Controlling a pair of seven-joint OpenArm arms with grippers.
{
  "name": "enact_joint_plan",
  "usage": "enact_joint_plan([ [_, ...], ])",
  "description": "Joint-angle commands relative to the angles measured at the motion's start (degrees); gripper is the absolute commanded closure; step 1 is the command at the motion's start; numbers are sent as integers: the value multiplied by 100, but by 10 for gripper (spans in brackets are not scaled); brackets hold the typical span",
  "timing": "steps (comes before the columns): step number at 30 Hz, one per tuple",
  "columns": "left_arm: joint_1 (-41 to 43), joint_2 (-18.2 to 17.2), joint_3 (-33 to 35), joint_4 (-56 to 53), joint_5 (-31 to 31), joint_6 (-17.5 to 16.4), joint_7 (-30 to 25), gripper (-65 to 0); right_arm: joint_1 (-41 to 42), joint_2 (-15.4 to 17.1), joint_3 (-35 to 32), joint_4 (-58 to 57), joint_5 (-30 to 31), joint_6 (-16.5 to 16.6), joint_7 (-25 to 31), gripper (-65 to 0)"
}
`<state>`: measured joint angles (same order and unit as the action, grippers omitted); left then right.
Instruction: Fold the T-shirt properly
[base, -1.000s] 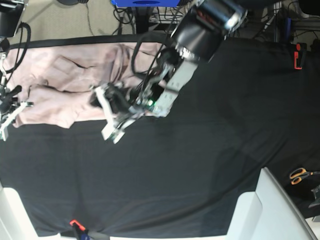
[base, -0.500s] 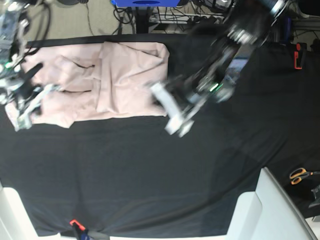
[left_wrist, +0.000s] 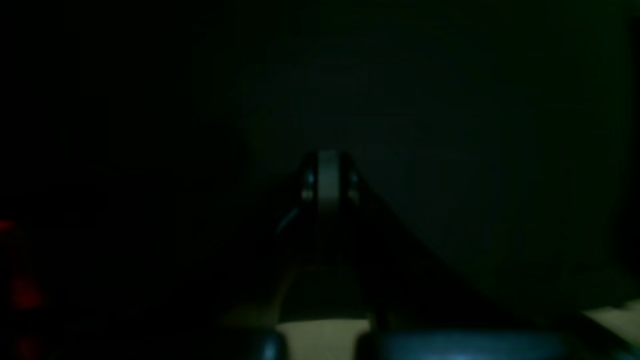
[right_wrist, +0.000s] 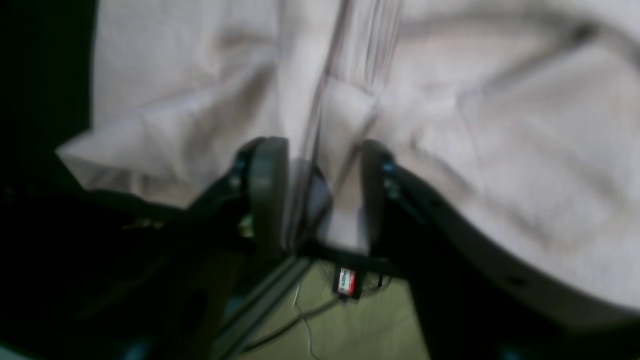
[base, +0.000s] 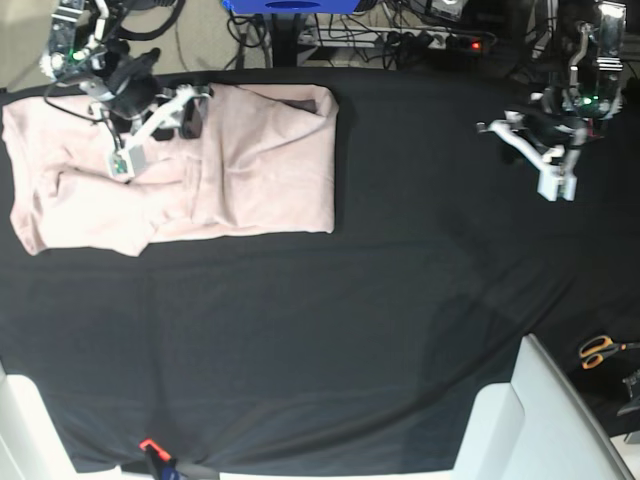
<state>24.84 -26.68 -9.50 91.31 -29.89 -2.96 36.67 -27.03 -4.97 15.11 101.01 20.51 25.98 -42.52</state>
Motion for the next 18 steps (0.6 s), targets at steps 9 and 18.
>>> enact_joint_plan([
  [9,149,272,-145,69,1727,2,-93,0,8,27,14,-426,151,44,-104,-321],
  [18,123,298,-101,69,1727,2,-93,0,-62,-17,-4,-831,151,440,-113,-317],
])
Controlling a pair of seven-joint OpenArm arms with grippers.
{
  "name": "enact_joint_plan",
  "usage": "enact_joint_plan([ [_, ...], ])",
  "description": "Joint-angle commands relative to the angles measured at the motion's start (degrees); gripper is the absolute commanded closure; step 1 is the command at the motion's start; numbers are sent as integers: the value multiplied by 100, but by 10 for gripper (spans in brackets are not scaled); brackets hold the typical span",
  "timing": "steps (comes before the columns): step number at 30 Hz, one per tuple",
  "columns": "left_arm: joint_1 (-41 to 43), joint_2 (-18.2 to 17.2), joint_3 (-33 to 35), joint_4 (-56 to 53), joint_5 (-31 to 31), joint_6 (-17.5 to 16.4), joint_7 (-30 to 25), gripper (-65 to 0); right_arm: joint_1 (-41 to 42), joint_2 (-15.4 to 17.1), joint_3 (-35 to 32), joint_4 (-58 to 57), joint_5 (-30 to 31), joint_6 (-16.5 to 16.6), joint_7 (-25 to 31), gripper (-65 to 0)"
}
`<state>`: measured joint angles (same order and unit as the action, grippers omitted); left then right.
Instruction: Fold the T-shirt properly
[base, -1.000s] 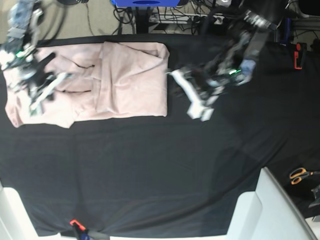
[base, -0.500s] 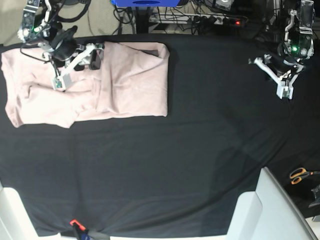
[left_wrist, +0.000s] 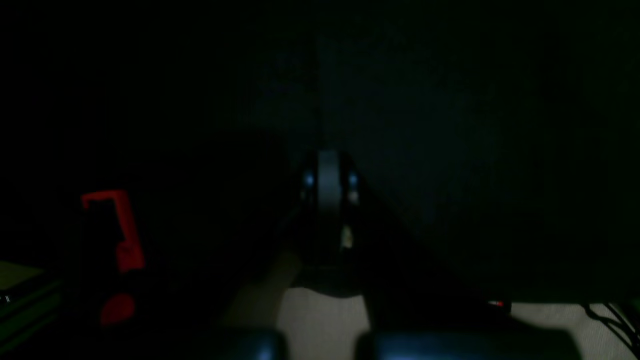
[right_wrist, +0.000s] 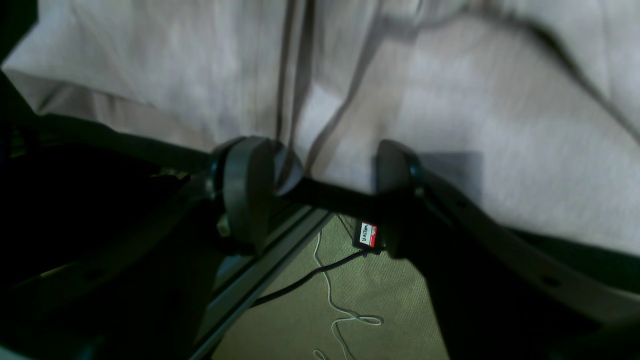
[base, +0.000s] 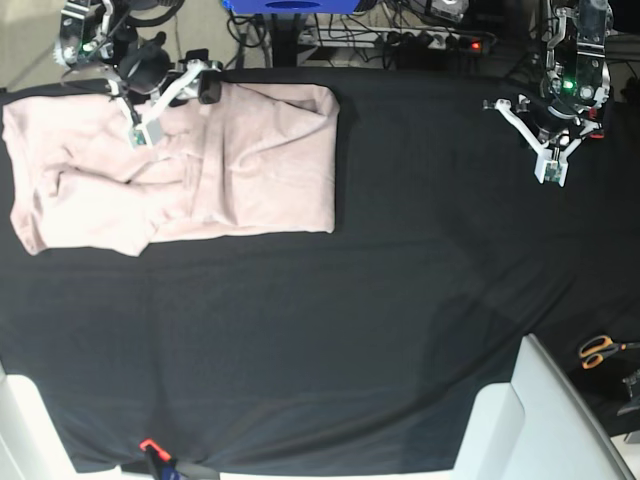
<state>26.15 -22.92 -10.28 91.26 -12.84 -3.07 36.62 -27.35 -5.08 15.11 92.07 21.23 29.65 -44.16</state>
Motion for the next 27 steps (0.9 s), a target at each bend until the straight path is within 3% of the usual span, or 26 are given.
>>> enact_joint_plan([
  [1,-9,-78,-22,65,23,13,-89,0,-38,-6,-56,63,79,72,51,-315],
  [9,-17,-69,-13,65,23,13,-89,0,-240,-15,-426,529,79,55,-124,-315],
  [21,18,-69,-5,56,23,13,-89,0,-29,-15,-434,107,79,72,-28,-306],
  [23,18,-69,-5,56,23,13,-89,0,-21,-15,-434,107,79,72,-28,-230],
  [27,18,-69,-5,56,23,13,-89,0,-21,-15,-399,107,88,72,-54,-8],
])
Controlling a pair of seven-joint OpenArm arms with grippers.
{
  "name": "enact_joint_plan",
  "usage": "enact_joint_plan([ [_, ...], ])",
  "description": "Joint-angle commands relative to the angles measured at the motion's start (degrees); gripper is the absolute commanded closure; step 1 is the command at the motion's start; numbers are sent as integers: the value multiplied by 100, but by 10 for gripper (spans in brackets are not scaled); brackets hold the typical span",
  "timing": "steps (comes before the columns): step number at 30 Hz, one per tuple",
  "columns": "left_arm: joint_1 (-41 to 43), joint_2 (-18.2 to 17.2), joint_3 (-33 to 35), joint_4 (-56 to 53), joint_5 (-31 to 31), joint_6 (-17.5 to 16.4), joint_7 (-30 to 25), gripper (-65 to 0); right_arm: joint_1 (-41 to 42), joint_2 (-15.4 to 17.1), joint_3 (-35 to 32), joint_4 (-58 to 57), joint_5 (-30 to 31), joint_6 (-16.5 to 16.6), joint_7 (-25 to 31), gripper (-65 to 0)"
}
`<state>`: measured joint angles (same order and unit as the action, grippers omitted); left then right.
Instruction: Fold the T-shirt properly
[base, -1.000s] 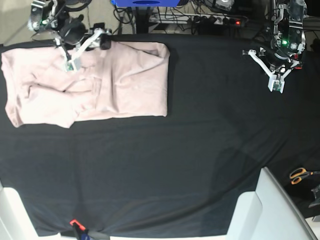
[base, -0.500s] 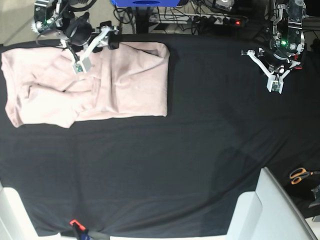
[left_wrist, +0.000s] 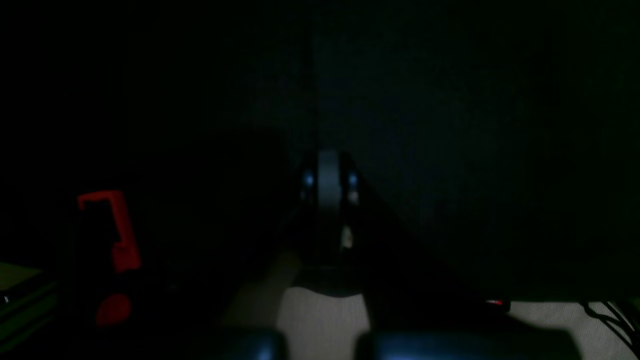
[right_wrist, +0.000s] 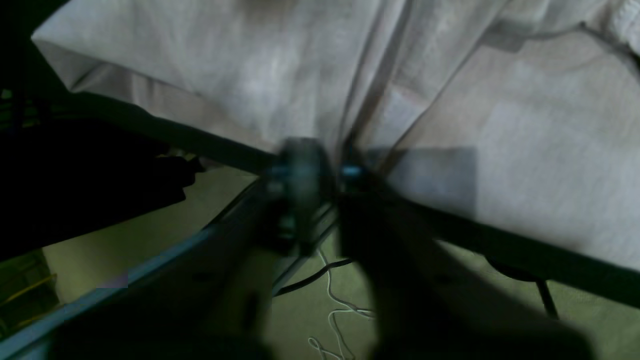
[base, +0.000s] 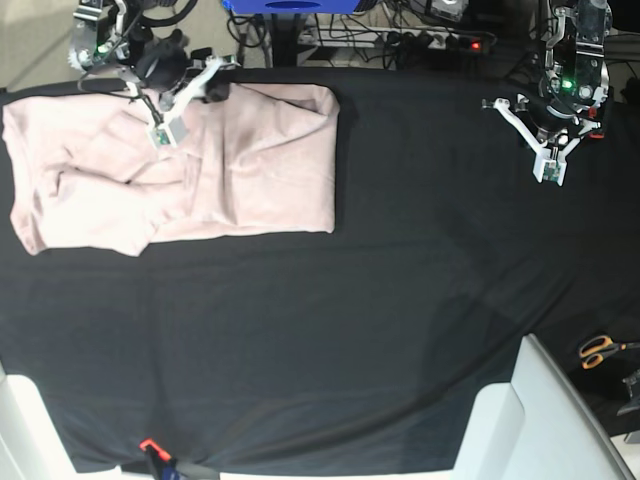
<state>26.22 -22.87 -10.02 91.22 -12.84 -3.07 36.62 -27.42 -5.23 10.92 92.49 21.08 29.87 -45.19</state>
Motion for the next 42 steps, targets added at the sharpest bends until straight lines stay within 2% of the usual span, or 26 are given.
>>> enact_joint_plan([
  [1,11,-73,-40,60,23,13,-89,0,-14,0,20,66,103,51,49,-2],
  [8,-42,-73,-40,-151,23,13,-89,0,30,62,29,127,94,7,40,-2],
  [12,-50,-73,-40,-177,23,13,-89,0,56,255,29,206,68,-2,22,-2],
  [17,-50,-73,-40,-177,31,13,-89,0,171,299,38,206,59,-2,-303,-2],
  [23,-59,-73,-40,-168,23,13,-89,0,250,422,29,189,59,-11,-329,-2],
  [27,-59,-64,-40,-168,23,13,-89,0,258,484,-6,197,50,-415,-312,-2],
  [35,-59,-64,-40,-177,23,13,-89,0,346,528,12,197,50,-468,-435,-5],
  [38,-68,-64,-40,-177,23,13,-89,0,382,528,20,329,50,-468,-804,-81],
  [42,-165,41,-40,-203,67,13,-89,0,241,537,29,1015,24,-486,-848,-269],
])
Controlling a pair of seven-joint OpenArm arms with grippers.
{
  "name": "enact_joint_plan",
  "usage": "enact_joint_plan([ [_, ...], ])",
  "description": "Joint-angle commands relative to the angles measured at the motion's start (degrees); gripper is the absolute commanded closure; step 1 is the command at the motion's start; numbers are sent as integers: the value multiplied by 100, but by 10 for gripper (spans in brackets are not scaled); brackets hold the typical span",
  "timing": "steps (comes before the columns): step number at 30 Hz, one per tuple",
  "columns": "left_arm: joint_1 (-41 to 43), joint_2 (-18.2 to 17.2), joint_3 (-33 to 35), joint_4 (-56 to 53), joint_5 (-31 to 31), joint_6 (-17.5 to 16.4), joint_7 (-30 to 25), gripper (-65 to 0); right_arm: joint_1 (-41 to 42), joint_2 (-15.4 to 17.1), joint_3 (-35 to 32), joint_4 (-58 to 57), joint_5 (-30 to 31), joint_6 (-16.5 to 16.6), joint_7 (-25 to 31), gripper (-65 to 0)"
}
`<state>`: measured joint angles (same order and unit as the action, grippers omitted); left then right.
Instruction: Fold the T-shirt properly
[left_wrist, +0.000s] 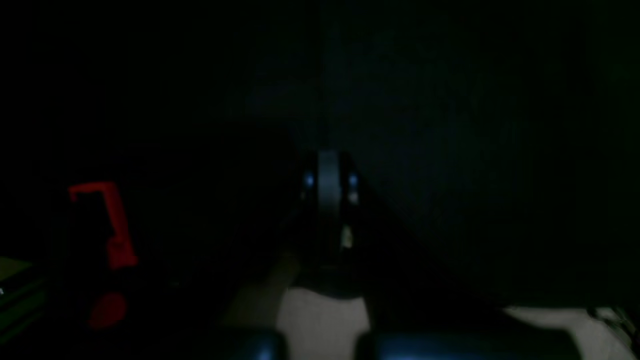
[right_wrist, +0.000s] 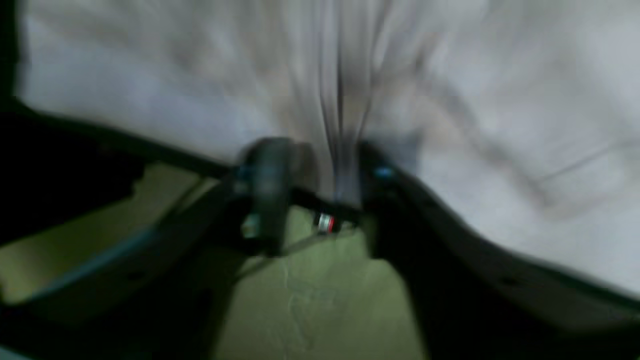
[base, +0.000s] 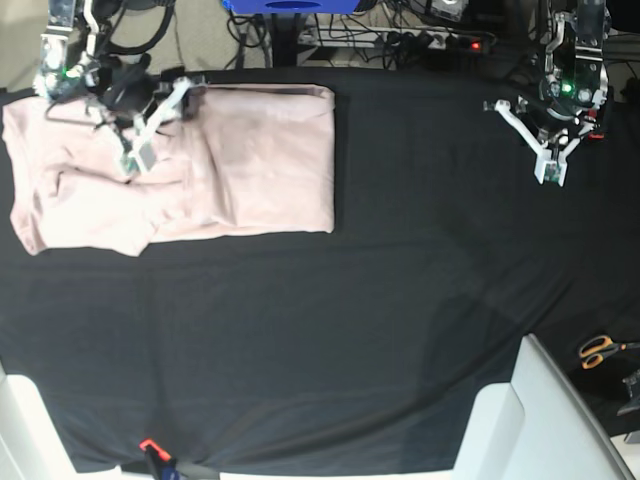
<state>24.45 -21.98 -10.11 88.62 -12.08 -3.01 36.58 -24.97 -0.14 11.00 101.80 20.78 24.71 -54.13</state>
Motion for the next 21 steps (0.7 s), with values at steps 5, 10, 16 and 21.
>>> enact_joint_plan([
  [5,4,4,-22,39,-36,6,-84,0,154,63,-129,550,-790,-198,151,-350],
  [10,4,83,-31,48,-1,6,-84,0,875,485,-911,198,-816,795,318,-347],
  [16,4,119,-31,48,-1,6,-84,0,1543,388,-1281,-329,-816,813,283,0],
  [21,4,119,-31,48,-10,6,-93,0,1939,230,-1465,-1208,-816,813,318,-33],
])
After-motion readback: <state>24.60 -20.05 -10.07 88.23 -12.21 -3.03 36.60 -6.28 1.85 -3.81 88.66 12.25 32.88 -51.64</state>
